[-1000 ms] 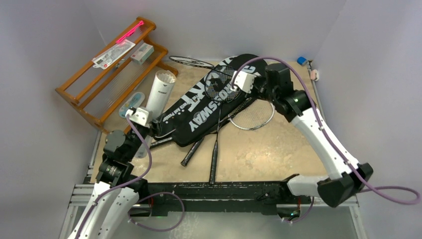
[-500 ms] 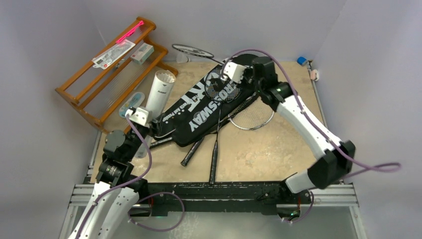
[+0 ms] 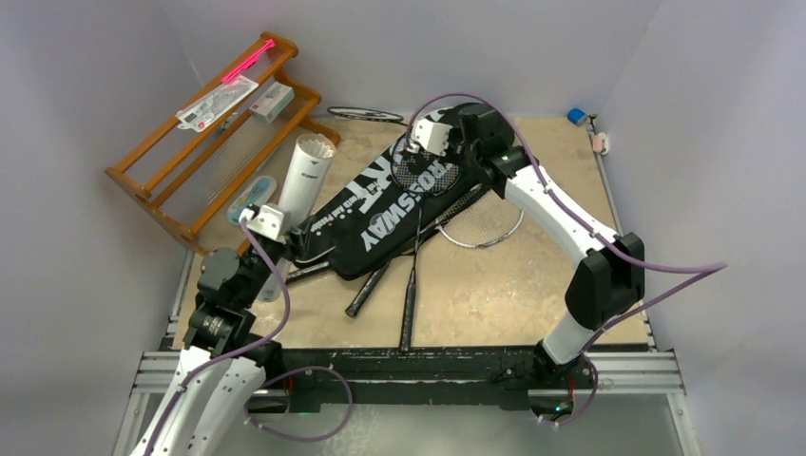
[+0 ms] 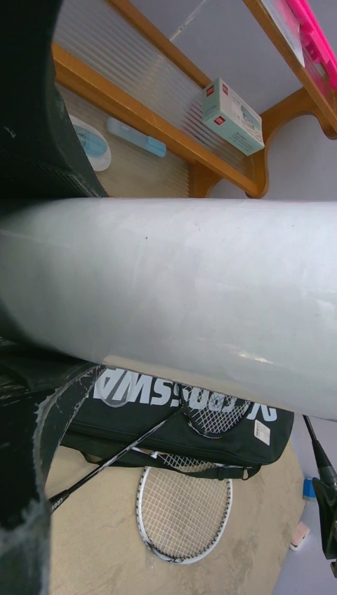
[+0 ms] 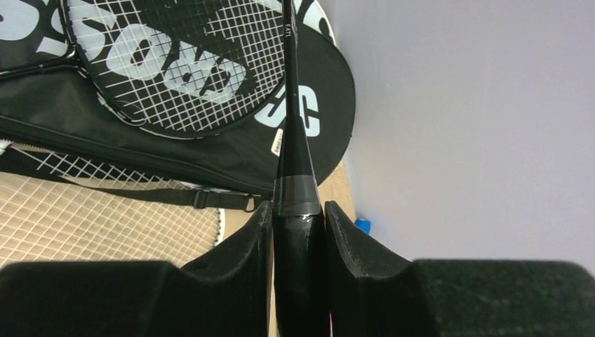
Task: Pack up the badminton gear
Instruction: Adjust the shuttlecock at the center of the board.
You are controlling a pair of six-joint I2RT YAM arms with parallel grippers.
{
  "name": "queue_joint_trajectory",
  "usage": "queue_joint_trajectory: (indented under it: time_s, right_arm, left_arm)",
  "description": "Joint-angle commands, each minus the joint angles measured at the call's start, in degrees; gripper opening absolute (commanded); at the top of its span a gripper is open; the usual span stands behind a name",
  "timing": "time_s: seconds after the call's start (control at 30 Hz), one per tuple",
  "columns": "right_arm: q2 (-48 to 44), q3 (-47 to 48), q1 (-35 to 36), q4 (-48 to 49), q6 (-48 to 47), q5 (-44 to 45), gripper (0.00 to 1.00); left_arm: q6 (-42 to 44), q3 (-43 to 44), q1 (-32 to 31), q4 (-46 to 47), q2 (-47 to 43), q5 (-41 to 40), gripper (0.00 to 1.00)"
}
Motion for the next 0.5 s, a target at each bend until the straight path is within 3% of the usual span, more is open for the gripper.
queue_joint_trajectory:
  time_s: [0.0,0.07,0.23,0.47]
  right_arm:
    - [-2.68,-1.8,0.72,10.07,-5.25,3.37,0.0]
    - [-4.39,-3.78,1.53,8.92,-8.82,3.41,0.0]
    - [-10.27,-3.15,2.06,-7.81,-13.67,-4.33,0.0]
    - [-14.08,1.82,3.12,-29.63,-5.32,-7.79,0.0]
  left_arm:
    - [-0.9,-0.02,0.51,3.59,-0.22,0.67,0.39]
    - [-0.94,-0.04,0.51,3.59,-0.13,0.74,0.39]
    - [-0.97,-0.06,0.6,3.67,-0.18,0.87,0.39]
    - [-1.12,-0.06,0.68,3.59,-0.6,1.04,0.39]
